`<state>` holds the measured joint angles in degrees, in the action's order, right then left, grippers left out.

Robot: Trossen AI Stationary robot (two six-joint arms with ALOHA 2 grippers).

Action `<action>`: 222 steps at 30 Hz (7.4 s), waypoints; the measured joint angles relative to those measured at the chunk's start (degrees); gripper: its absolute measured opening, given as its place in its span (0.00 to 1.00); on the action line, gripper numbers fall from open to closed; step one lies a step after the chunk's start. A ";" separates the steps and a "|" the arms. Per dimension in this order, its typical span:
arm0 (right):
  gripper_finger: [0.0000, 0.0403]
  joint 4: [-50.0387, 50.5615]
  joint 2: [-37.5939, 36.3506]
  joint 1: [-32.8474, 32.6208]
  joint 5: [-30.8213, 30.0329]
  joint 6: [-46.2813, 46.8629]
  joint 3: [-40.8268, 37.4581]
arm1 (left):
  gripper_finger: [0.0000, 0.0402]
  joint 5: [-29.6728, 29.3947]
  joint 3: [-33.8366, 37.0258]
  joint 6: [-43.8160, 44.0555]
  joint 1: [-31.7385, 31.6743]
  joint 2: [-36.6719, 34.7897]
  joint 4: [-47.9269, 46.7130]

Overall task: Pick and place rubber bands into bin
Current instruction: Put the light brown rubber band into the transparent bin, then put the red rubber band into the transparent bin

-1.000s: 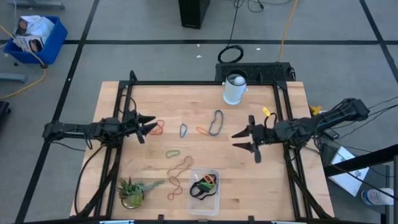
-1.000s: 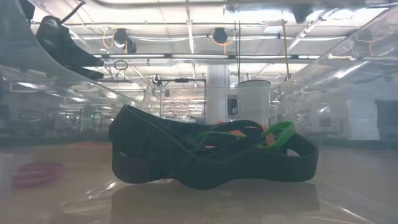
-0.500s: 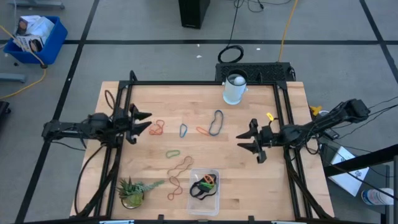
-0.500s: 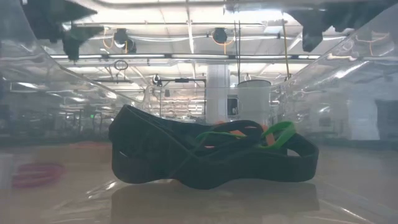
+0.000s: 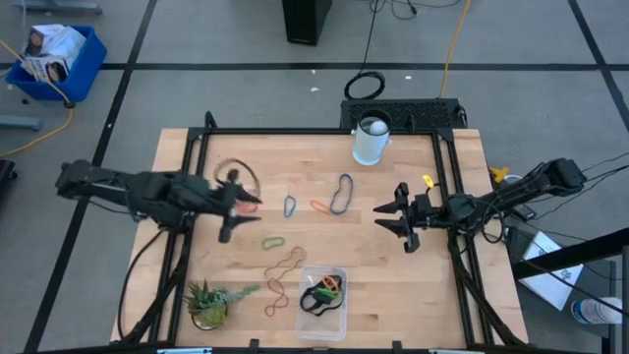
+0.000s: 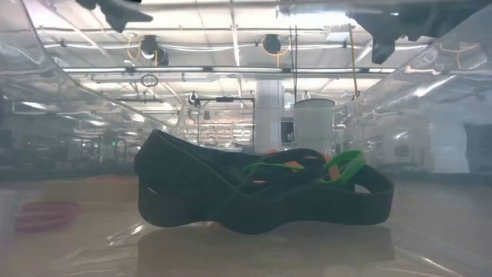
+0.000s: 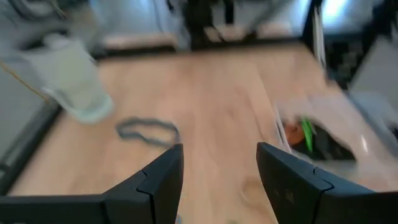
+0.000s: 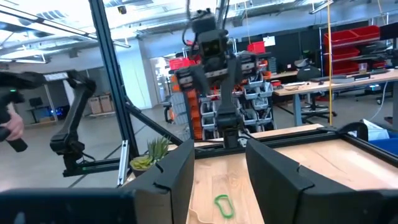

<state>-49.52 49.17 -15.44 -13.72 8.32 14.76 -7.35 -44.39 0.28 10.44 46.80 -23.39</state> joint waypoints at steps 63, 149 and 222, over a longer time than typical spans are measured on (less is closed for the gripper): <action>0.35 3.06 0.00 0.00 0.26 -1.97 0.00 | 0.16 0.26 -6.07 33.04 16.28 50.76 -2.27; 0.35 1.84 0.00 0.00 0.30 -1.97 0.00 | 0.02 2.31 -43.57 11.56 14.91 61.46 -2.48; 0.35 4.23 0.01 -0.01 0.31 -3.48 -0.02 | 0.71 3.50 -43.47 10.38 12.23 53.40 -23.76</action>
<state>-45.29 49.18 -15.45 -13.41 4.84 14.74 -3.85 -87.86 10.66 22.66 100.20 -47.15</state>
